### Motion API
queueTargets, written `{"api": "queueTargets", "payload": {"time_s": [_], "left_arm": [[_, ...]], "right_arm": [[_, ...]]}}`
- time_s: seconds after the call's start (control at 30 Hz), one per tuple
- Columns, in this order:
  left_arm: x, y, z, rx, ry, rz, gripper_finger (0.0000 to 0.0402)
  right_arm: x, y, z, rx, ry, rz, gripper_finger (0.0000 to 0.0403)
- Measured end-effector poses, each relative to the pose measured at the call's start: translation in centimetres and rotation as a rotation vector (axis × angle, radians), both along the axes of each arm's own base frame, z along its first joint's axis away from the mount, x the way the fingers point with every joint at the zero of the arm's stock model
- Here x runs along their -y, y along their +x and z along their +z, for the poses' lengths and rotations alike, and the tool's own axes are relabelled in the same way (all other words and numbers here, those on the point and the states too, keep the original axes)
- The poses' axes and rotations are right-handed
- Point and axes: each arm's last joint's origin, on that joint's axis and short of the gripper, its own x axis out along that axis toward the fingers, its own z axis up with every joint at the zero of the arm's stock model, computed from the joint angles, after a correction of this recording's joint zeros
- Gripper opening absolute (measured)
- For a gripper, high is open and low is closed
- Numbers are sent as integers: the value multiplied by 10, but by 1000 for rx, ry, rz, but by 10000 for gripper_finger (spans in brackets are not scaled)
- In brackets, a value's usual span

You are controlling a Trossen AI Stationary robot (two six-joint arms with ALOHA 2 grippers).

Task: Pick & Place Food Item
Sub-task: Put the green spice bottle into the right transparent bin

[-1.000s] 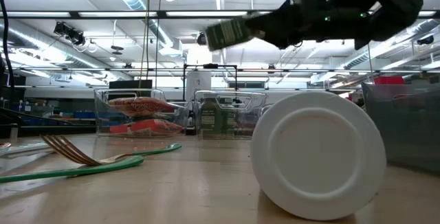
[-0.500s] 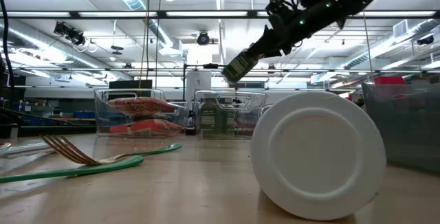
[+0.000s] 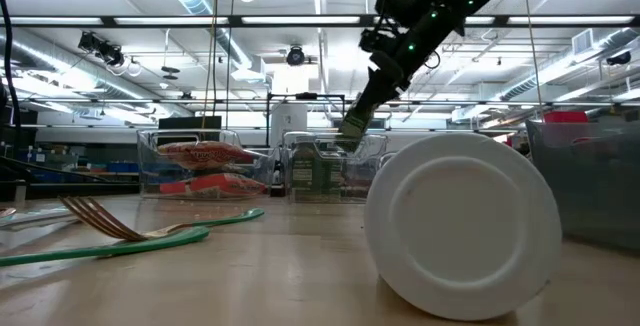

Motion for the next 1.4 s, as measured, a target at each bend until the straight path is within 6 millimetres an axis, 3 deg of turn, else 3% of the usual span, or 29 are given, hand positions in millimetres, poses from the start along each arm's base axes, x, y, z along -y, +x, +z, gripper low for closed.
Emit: {"api": "queueTargets", "payload": {"time_s": [0.37, 1.0, 1.4], "left_arm": [[0, 0, 0, 0, 0, 0, 327], [0, 0, 0, 0, 1, 0, 327], [0, 0, 0, 5, 11, 1, 327]], "right_arm": [[11, 23, -21, -137, 53, 32, 209], [16, 17, -30, -204, 94, 64, 209], [11, 21, -48, -275, 148, 140, 209]]}}
